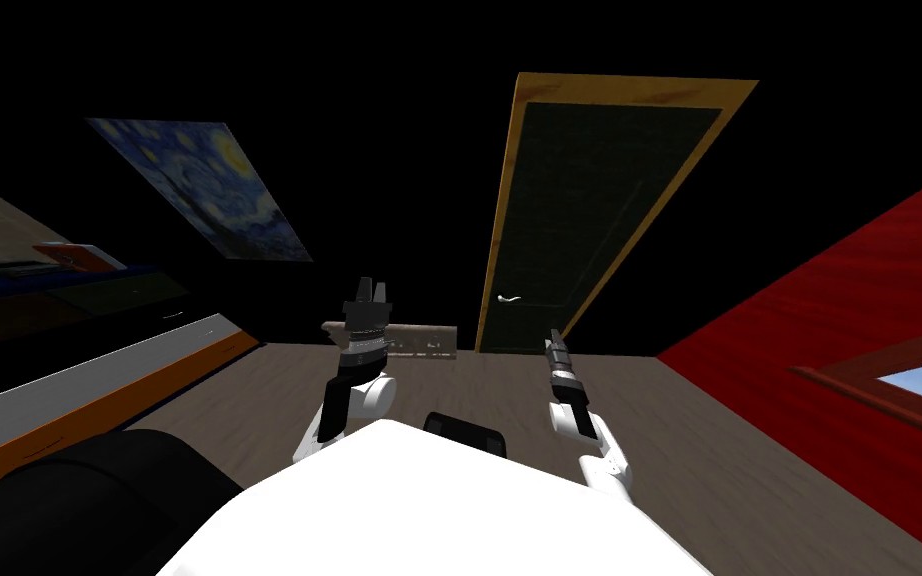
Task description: Pull the door open
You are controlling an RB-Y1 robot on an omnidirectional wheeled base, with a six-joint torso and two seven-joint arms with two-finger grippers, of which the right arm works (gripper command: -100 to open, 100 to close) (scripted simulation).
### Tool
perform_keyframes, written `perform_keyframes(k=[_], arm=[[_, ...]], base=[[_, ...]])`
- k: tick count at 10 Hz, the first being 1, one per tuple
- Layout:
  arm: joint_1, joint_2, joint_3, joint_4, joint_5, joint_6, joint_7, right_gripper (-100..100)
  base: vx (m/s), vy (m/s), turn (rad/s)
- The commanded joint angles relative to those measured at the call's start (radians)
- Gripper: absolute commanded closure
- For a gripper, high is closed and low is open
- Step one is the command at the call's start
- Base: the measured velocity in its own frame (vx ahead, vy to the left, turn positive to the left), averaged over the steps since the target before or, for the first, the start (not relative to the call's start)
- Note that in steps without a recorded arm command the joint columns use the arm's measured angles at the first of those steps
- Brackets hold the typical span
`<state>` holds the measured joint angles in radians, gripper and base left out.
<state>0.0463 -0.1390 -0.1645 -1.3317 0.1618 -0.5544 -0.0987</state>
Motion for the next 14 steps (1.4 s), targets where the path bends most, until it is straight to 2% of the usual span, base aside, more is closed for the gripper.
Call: perform_keyframes(k=[1, 2, 8, 14], arm=[[-0.022, -0.002, -0.006, 0.05, 0.009, -0.012, -0.01, -100], [-0.022, -0.002, -0.006, 0.055, 0.009, -0.012, -0.01, -100], [-0.089, -0.014, -0.026, 0.222, 0.038, -0.044, -0.049, -100], [-0.147, -0.023, -0.043, 0.368, 0.064, -0.071, -0.083, -100]], base=[[0.105, -0.015, 0.105], [0.07, -0.012, 0.038], [0.091, -0.008, 0.088], [0.089, -0.024, 0.084]])
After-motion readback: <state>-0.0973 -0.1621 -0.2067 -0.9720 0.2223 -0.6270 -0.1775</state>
